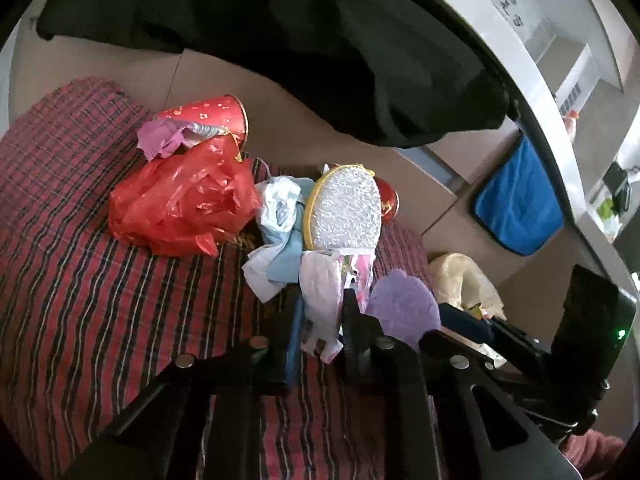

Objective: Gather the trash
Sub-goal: 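Grasp the white tissue with the left tool while the right tool reaches the purple sponge, then grasp the silver glitter disc with the right tool while the left tool holds the tissue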

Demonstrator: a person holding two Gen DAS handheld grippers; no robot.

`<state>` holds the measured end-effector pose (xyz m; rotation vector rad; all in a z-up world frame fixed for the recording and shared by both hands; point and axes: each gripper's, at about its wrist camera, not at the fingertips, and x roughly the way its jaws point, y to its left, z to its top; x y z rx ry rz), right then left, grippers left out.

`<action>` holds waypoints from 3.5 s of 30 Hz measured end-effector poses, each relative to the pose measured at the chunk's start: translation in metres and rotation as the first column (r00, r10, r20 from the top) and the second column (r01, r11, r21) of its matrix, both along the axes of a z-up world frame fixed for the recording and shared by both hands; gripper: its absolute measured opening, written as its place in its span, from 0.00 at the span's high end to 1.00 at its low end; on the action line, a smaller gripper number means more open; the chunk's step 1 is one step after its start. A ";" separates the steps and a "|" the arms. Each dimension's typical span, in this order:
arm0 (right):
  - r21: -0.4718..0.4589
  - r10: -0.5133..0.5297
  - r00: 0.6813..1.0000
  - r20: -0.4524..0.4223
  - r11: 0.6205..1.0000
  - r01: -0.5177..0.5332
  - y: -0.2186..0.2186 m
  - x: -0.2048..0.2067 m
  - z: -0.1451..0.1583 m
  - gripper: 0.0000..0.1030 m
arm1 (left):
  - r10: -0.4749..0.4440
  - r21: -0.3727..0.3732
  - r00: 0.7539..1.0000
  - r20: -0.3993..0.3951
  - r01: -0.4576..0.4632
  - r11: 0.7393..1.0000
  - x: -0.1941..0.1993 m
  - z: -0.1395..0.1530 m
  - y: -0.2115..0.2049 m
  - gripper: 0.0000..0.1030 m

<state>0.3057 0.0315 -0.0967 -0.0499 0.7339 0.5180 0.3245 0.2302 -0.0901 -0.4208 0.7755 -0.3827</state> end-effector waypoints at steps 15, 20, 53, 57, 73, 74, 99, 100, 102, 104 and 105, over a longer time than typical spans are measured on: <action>0.098 -0.130 0.972 -0.194 0.984 0.151 -0.041 0.005 -0.023 0.56 | 0.249 0.178 0.957 0.151 -0.274 0.945 -0.100 0.013 0.031 0.83; 0.036 -0.112 0.992 -0.063 0.993 0.114 -0.022 0.010 0.001 0.56 | 0.266 0.165 0.952 0.149 -0.289 0.943 -0.105 0.010 0.044 0.83; 0.108 0.186 0.982 -0.037 0.977 -0.181 0.037 0.058 0.026 0.66 | 0.215 0.127 0.968 0.131 -0.231 0.965 -0.101 0.004 0.050 0.83; -0.065 0.141 0.990 -0.014 0.988 -0.141 0.050 0.061 0.018 0.64 | 0.214 0.116 0.968 0.132 -0.230 0.966 -0.100 0.004 0.050 0.83; -0.580 0.094 0.991 0.097 0.815 -0.021 0.127 0.057 -0.046 0.69 | 0.261 0.102 0.956 0.135 -0.276 0.956 -0.102 0.007 0.066 0.83; -0.574 0.091 0.991 0.099 0.819 -0.018 0.127 0.059 -0.045 0.72 | 0.258 0.100 0.957 0.136 -0.273 0.957 -0.102 0.007 0.065 0.83; -0.013 -0.006 0.999 0.045 1.000 0.006 -0.006 0.107 0.020 0.78 | 0.198 0.152 0.972 0.127 -0.217 0.964 -0.069 0.018 0.030 0.81; -0.010 0.023 0.999 0.031 1.000 -0.023 -0.001 0.108 0.018 0.78 | 0.198 0.153 0.973 0.121 -0.216 0.964 -0.067 0.018 0.029 0.81; -0.021 0.059 0.998 0.009 0.998 -0.059 0.013 0.110 0.013 0.80 | 0.198 0.153 0.974 0.111 -0.213 0.965 -0.064 0.017 0.027 0.81; -0.057 0.052 0.998 0.035 0.997 -0.050 0.020 0.106 0.011 0.87 | 0.206 0.151 0.973 0.104 -0.220 0.964 -0.063 0.016 0.027 0.81; -0.079 0.034 0.998 0.047 0.996 -0.030 0.021 0.103 0.012 0.88 | 0.211 0.153 0.972 0.102 -0.225 0.962 -0.063 0.016 0.026 0.81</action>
